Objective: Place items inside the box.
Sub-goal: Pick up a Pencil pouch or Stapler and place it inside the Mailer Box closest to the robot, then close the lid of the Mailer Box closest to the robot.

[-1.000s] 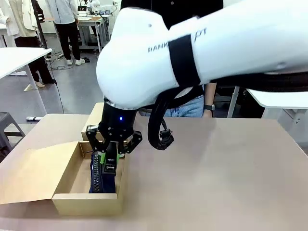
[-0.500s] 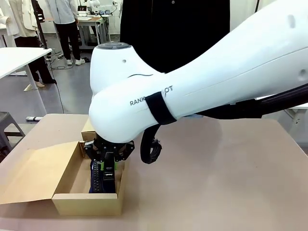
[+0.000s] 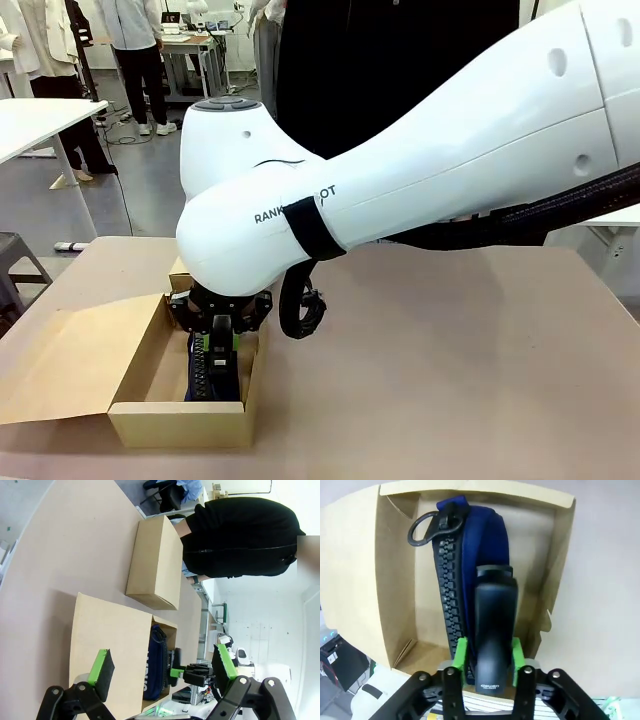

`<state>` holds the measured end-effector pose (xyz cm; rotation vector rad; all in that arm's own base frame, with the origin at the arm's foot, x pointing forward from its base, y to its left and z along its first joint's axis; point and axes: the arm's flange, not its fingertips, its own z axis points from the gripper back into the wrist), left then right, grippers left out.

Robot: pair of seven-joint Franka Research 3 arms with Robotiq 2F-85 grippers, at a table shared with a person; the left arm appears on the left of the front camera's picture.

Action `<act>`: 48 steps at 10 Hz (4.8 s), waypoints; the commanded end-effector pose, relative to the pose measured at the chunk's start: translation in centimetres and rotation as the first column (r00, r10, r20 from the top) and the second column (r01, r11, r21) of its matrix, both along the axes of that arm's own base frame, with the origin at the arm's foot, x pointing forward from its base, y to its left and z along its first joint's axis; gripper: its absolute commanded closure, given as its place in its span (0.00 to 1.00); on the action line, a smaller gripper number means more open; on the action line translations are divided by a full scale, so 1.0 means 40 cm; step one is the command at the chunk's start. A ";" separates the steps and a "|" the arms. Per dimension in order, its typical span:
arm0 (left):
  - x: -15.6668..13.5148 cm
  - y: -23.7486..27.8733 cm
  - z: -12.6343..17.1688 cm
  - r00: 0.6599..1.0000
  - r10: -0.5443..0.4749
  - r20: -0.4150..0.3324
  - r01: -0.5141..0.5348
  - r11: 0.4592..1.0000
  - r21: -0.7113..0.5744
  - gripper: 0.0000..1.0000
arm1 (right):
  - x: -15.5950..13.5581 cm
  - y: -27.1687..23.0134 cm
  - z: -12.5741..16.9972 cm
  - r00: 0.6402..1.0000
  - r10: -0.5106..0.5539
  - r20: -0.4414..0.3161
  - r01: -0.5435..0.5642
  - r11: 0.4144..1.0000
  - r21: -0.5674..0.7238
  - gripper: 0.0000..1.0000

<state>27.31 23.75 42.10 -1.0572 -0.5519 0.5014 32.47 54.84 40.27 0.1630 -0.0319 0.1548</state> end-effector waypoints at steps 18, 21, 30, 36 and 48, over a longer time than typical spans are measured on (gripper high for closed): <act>-0.004 -0.004 -0.004 0.999 -0.004 0.032 0.004 1.000 -0.009 0.00 | -0.295 -1.263 0.025 0.953 -0.101 -0.285 0.282 0.635 0.719 0.00; -0.004 -0.004 -0.004 0.999 -0.004 0.032 0.004 1.000 -0.009 0.00 | -0.450 -1.289 -0.146 0.952 -0.115 -0.285 0.299 0.566 0.768 0.00; -0.004 -0.004 -0.004 0.999 -0.004 0.032 0.004 1.000 -0.009 0.00 | -0.124 -1.455 0.166 0.947 -0.143 -0.289 0.318 0.565 0.762 0.00; -0.001 0.001 0.000 1.000 0.001 0.001 -0.001 1.000 0.000 0.00 | -0.124 -1.455 0.166 0.947 -0.143 -0.289 0.318 0.565 0.762 0.00; 0.034 -0.314 -0.077 0.038 -0.920 0.390 -0.054 0.388 0.920 0.00 | -0.124 -1.455 0.166 0.947 -0.143 -0.289 0.318 0.565 0.762 0.00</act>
